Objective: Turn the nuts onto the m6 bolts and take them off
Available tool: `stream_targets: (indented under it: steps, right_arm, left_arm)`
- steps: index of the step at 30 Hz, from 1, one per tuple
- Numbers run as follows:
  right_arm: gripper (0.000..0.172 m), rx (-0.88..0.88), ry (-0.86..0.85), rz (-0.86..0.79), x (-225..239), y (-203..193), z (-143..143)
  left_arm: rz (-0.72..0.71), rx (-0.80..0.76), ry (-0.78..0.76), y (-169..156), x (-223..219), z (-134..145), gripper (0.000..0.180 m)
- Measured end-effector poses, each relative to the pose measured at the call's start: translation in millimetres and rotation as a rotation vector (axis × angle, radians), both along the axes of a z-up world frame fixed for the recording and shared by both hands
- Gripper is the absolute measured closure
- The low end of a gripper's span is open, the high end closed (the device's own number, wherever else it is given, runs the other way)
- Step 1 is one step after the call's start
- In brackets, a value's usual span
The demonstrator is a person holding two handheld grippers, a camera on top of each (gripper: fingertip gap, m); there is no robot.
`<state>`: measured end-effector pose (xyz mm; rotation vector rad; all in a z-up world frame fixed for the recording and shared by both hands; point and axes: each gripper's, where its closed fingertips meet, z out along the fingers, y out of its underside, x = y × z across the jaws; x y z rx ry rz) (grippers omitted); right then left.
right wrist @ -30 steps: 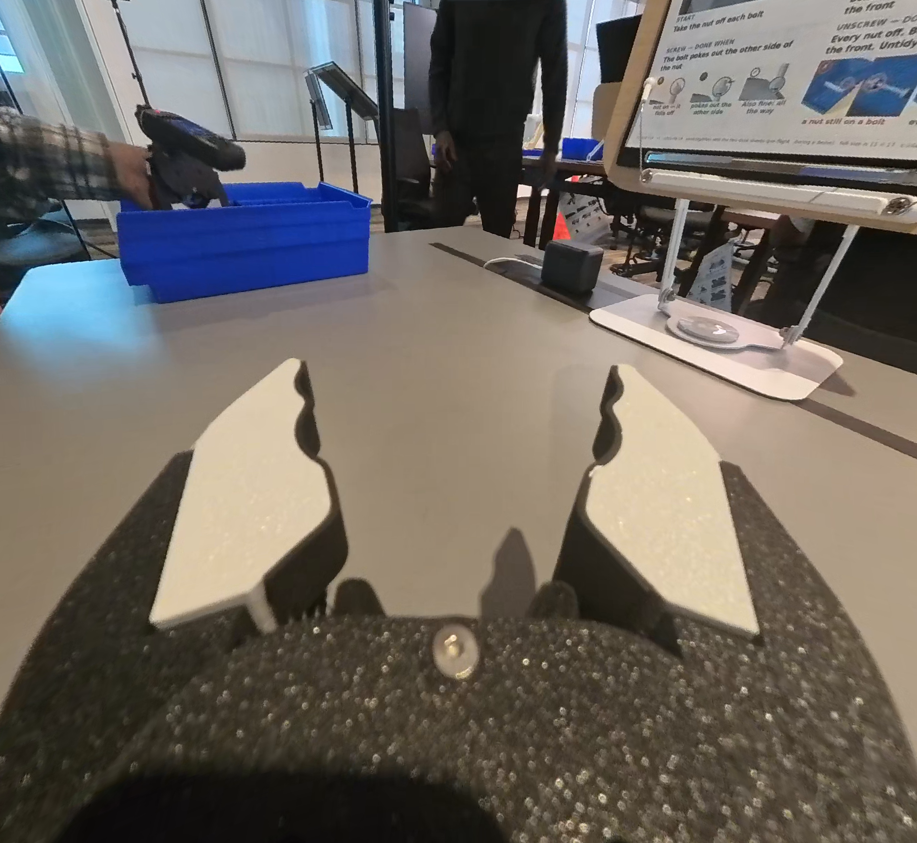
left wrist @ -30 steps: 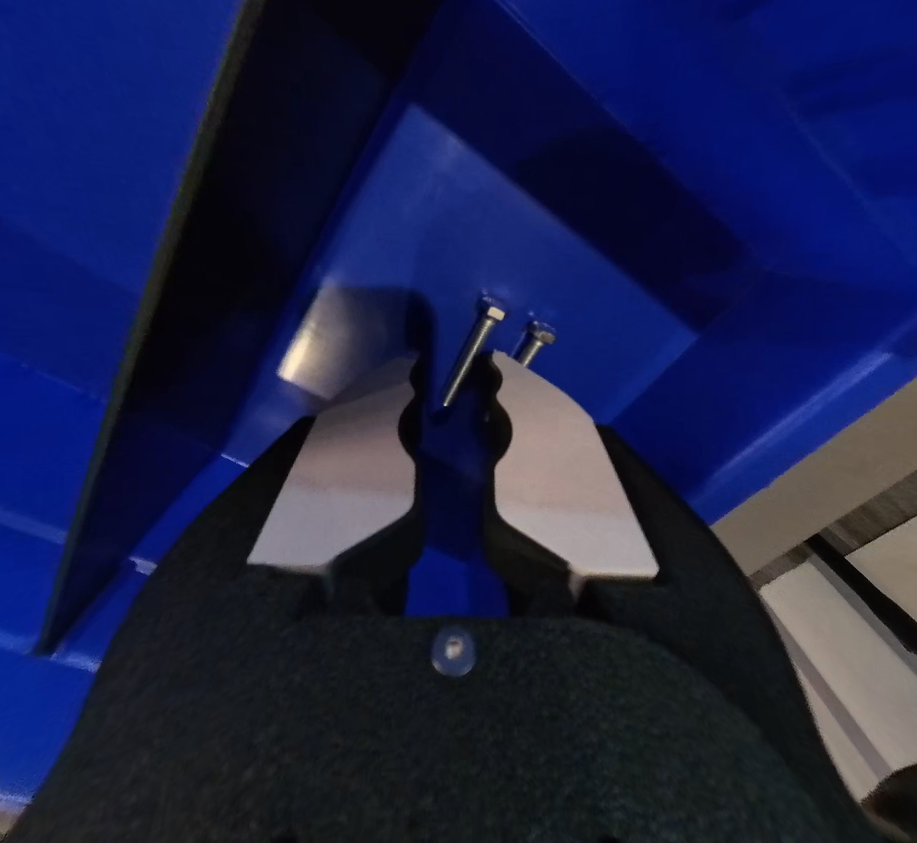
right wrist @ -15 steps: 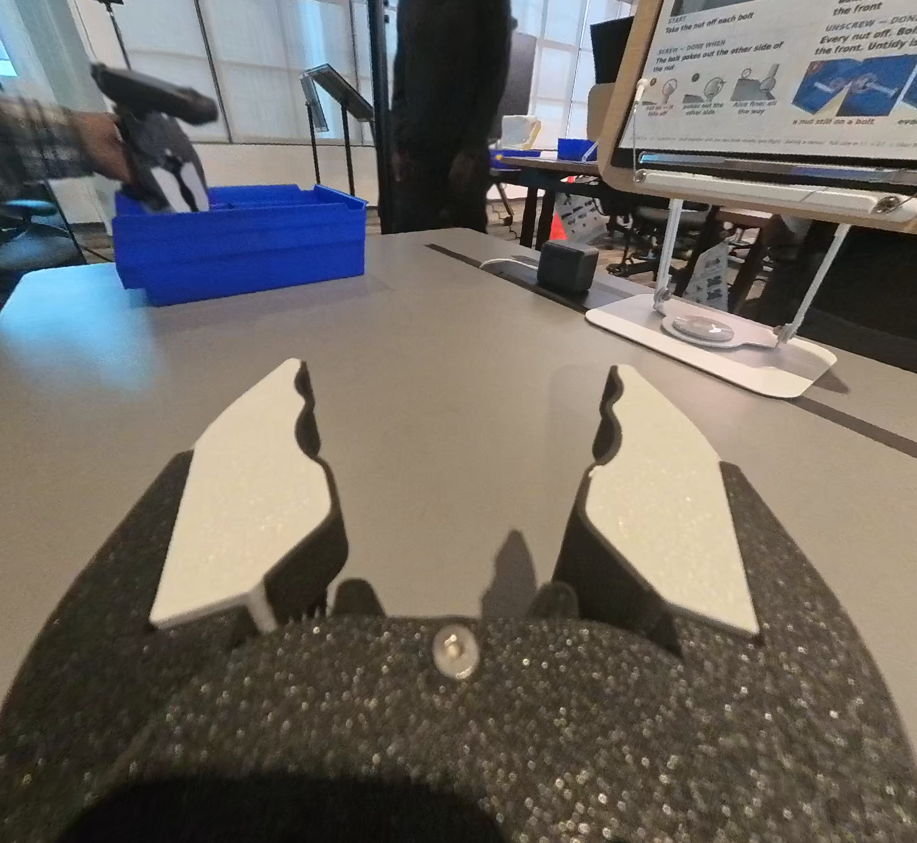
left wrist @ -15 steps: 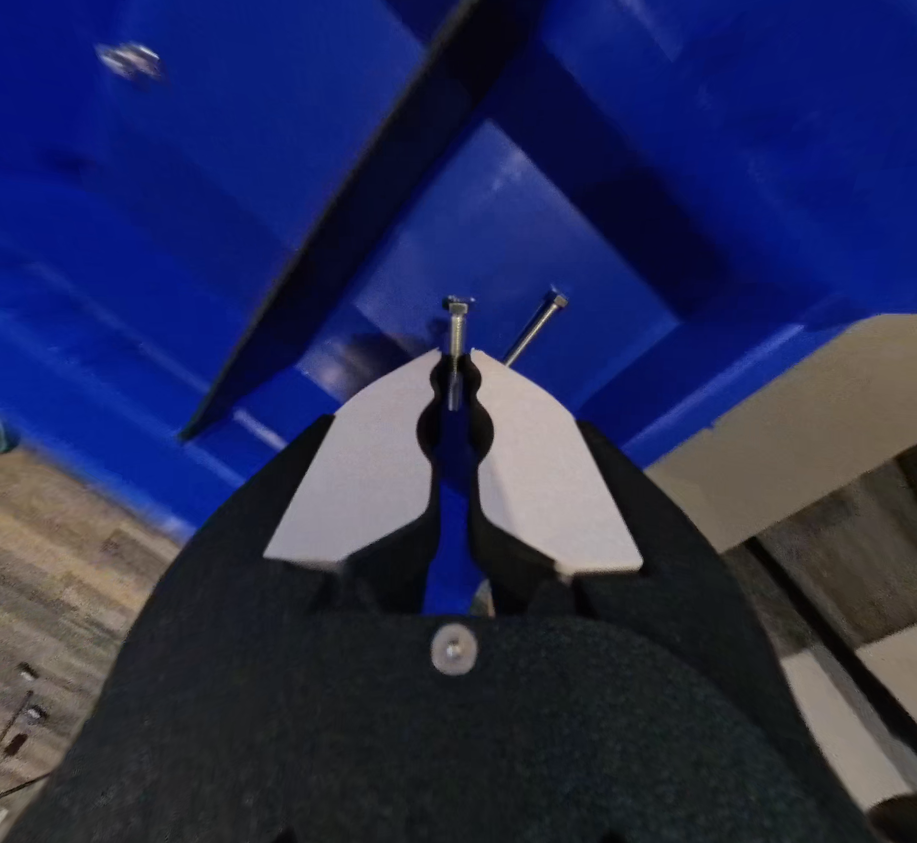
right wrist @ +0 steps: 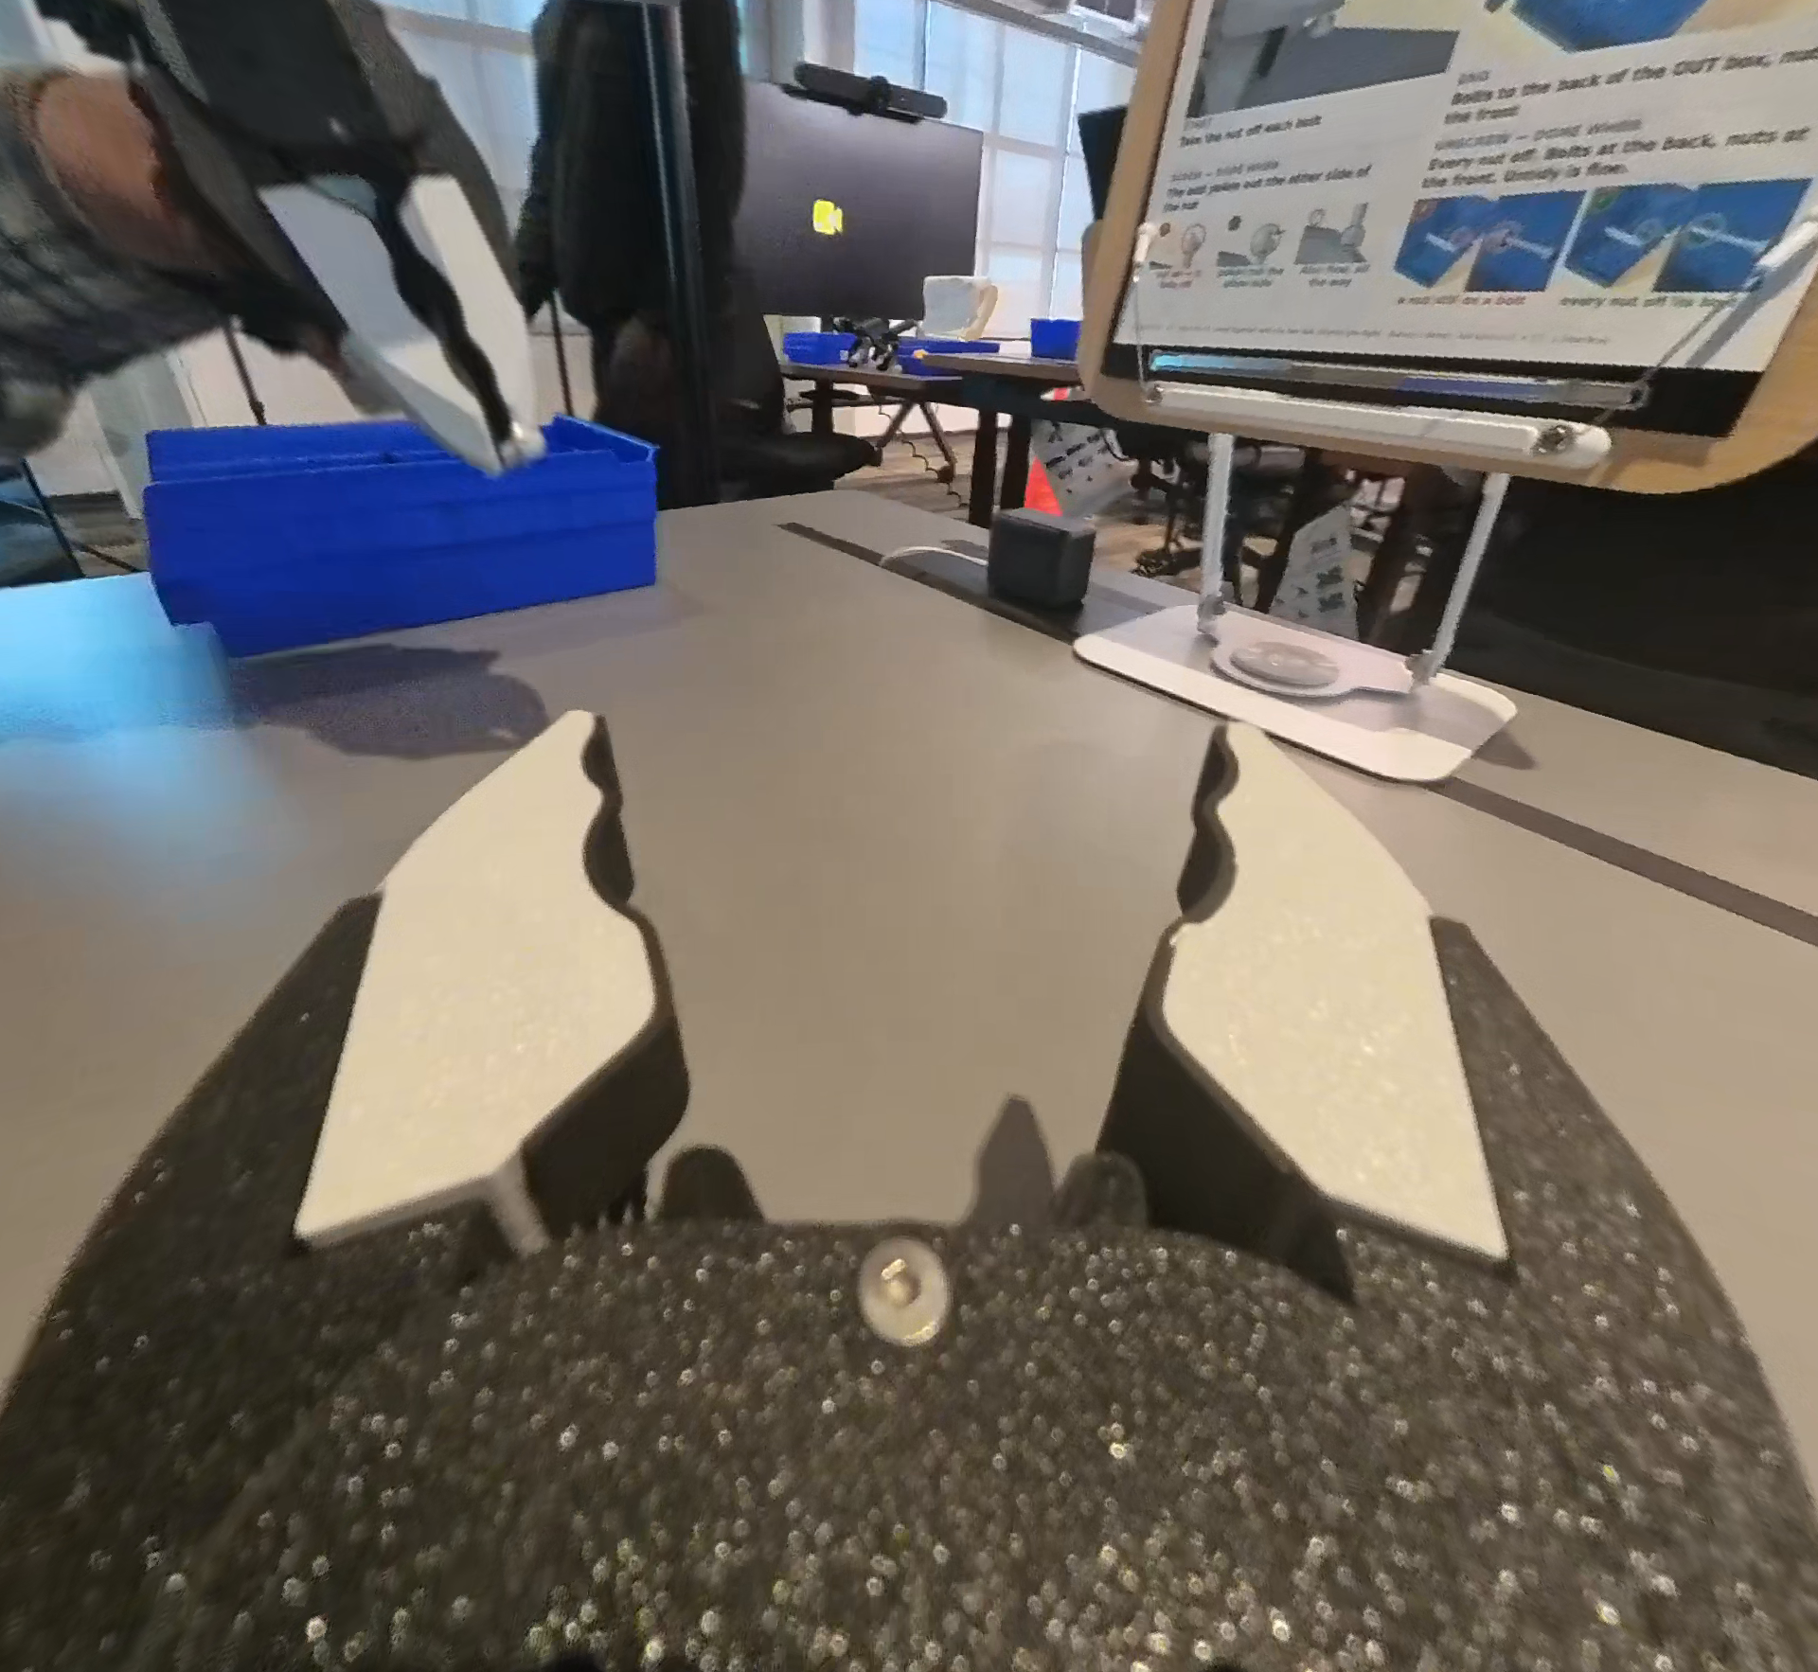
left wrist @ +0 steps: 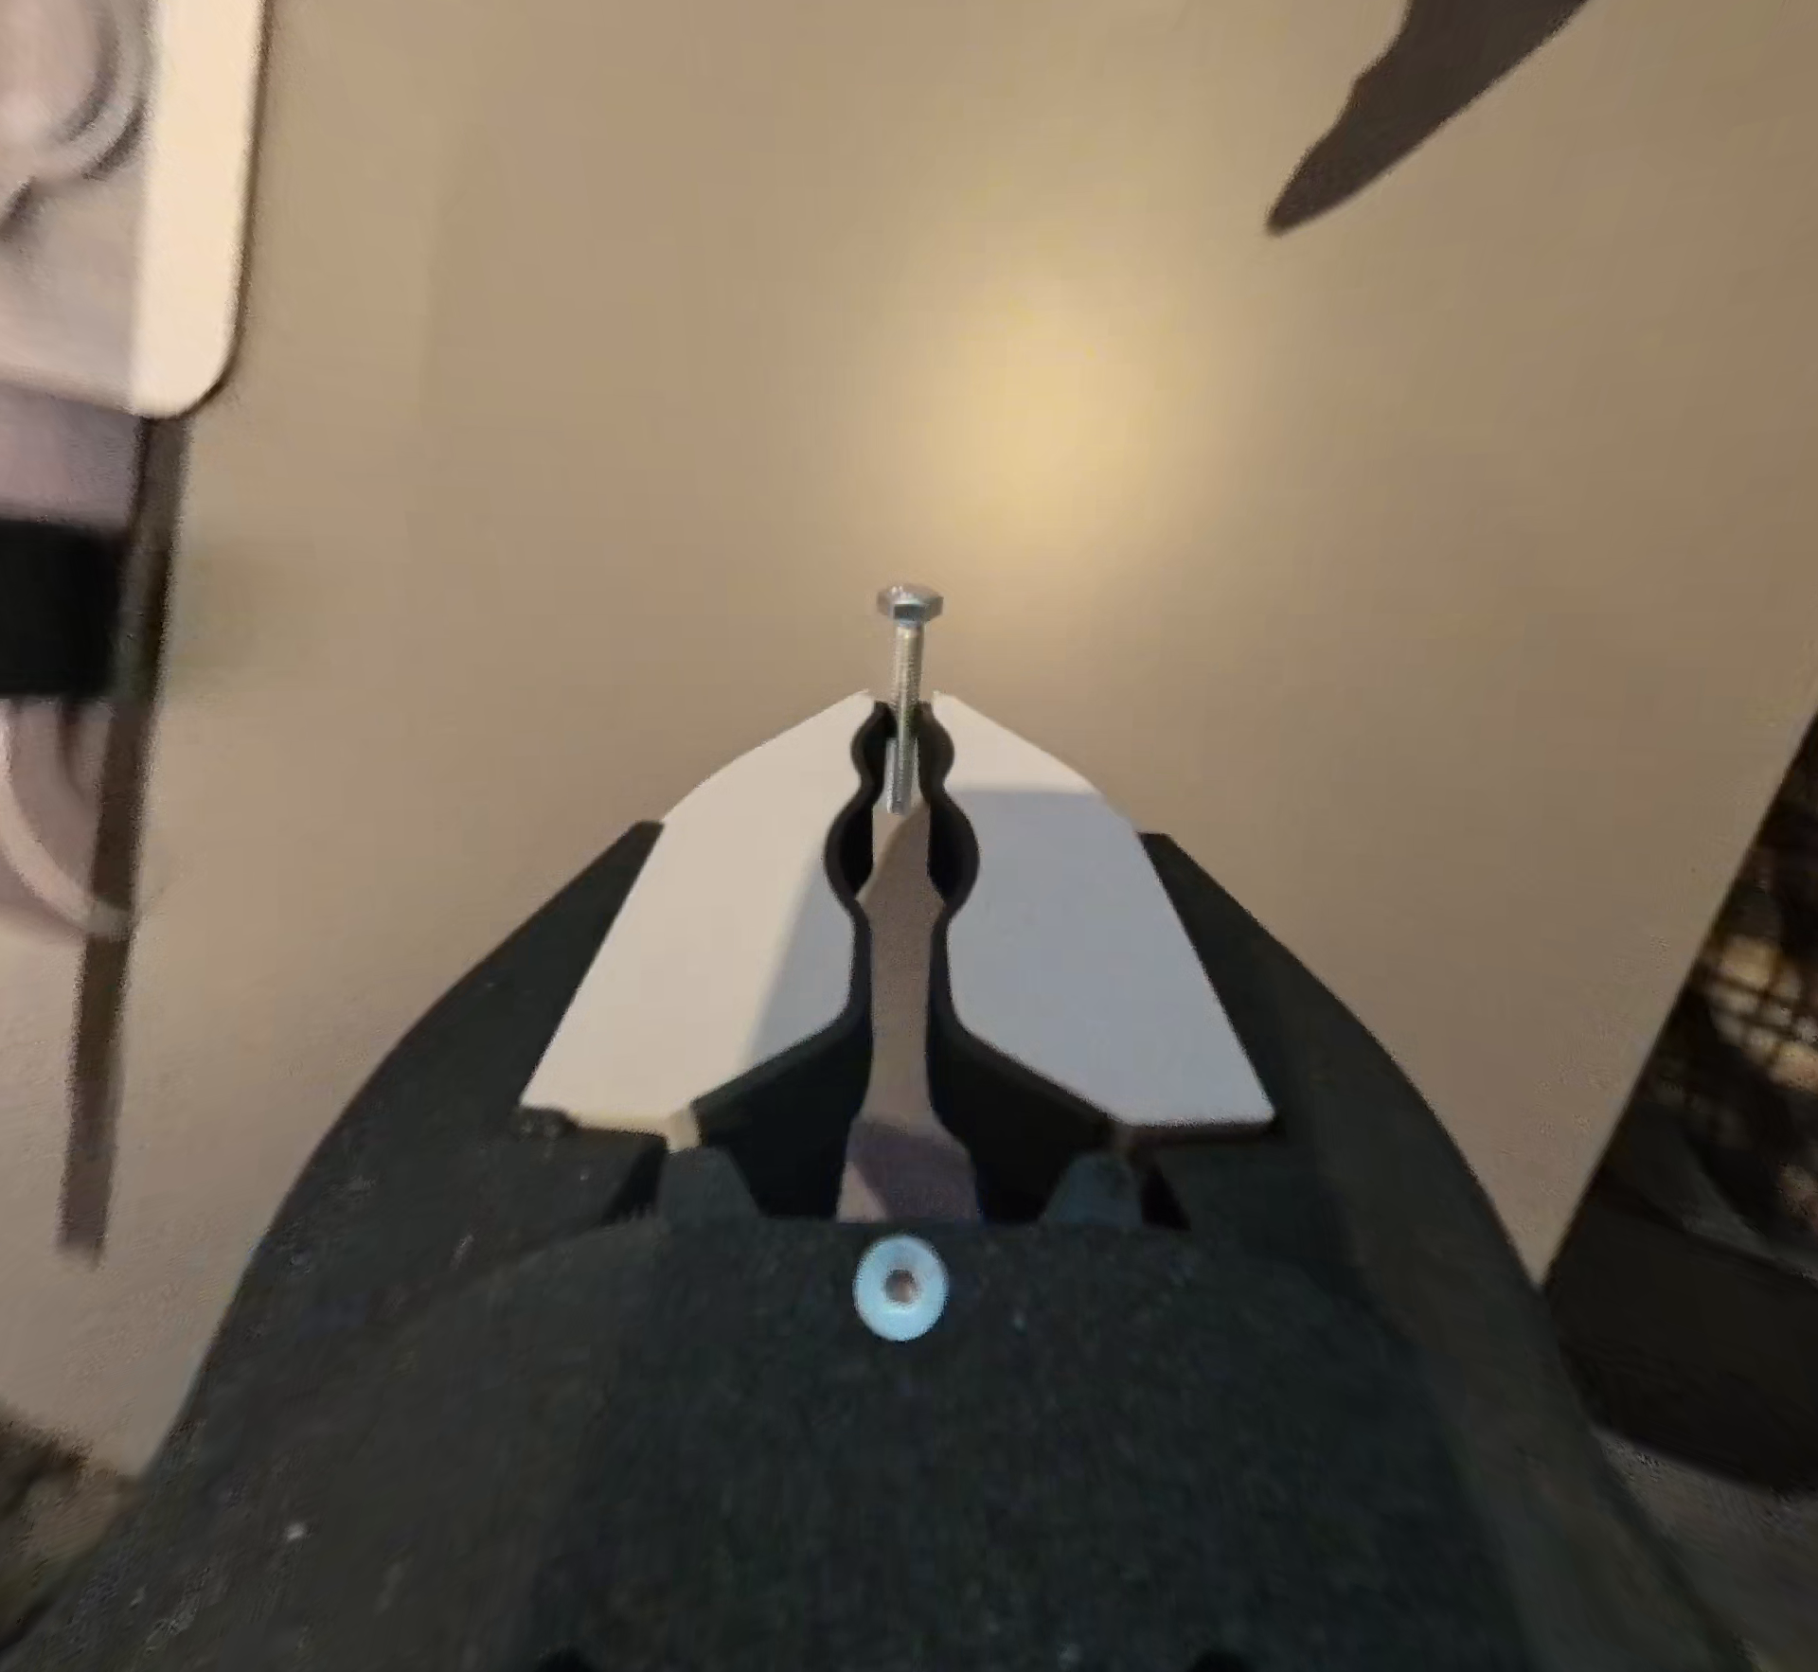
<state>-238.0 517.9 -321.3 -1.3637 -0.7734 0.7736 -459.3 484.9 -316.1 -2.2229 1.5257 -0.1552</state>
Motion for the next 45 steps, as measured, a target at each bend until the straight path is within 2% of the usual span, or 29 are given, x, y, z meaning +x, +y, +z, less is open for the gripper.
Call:
stream_targets:
  steps: [3,7,14,20,28,36,40,45]
  right_arm:
    - [0.062,-0.041,0.003,-0.010,7,5,-7]
    - [0.062,-0.063,0.010,-0.017,11,10,-9]
    - [0.062,-0.065,0.004,-0.004,8,8,-8]
    - [0.061,-0.069,-0.001,0.003,6,7,-9]
    - [0.061,-0.073,-0.006,0.004,6,8,-11]
    - [0.061,-0.079,-0.010,0.006,6,8,-13]
    - [0.061,-0.077,-0.005,0.005,6,8,-12]
    - [0.060,-0.071,-0.013,0.009,4,6,-12]
  left_arm:
    - [-0.077,-0.049,-0.023,11,58,-41,0.175]
    - [-0.122,-0.139,-0.048,15,101,-83,0.175]
    - [-0.150,-0.210,0.029,14,115,-120,0.175]
    - [-0.163,-0.247,0.053,9,116,-132,0.175]
    - [-0.169,-0.259,0.021,7,116,-132,0.175]
    - [-0.154,-0.252,-0.060,7,117,-118,0.163]
    - [-0.118,-0.193,-0.119,15,107,-91,0.158]
    - [-0.015,-0.050,-0.198,38,65,-29,0.150]
